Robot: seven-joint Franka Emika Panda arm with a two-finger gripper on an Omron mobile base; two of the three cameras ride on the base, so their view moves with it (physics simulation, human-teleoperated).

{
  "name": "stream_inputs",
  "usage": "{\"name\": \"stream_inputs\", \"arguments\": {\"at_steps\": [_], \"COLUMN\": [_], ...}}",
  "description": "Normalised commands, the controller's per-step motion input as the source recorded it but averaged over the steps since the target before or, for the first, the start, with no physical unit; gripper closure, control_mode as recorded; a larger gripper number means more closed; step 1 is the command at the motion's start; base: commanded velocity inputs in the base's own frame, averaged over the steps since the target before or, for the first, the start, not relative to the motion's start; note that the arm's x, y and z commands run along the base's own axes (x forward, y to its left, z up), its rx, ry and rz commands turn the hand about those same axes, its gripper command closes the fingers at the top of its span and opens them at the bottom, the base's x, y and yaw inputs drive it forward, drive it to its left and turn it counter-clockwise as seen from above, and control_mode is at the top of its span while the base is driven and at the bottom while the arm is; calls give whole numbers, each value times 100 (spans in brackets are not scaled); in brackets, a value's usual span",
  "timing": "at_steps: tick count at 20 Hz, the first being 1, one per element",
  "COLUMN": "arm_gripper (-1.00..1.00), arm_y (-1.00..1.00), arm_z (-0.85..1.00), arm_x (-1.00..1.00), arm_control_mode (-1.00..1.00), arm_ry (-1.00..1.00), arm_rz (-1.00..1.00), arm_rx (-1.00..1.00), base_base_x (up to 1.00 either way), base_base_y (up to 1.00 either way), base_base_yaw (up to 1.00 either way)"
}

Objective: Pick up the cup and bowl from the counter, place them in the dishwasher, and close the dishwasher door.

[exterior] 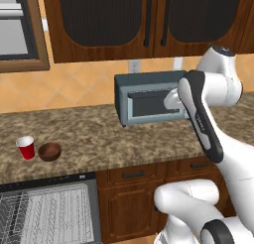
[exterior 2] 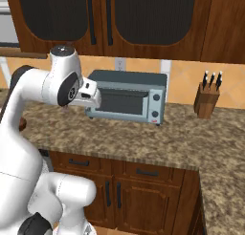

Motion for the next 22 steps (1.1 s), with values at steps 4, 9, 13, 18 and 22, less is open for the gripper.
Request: {"name": "stream_inputs", "arguments": {"at_steps": [4, 9, 13, 18, 22], "arm_gripper": [-100, -100, -100, -100, -100], "arm_y": [6, 7, 0, 0, 0], "arm_z": [0, -3, 0, 0, 0], "arm_x": [-71, -59, 0, 0, 0], "arm_control_mode": [-100, 100, 100, 100, 100], "arm_ry": [-8, 0, 0, 0, 0], "arm_rz": [1, 1, 0, 0, 0], "arm_rx": [0, 0, 0, 0, 0], "base_base_x": [0, -16, -29, 4, 0], "base_base_y": [0, 2, 40, 6, -10], "base_base_yaw": [0, 0, 25, 86, 96]}}
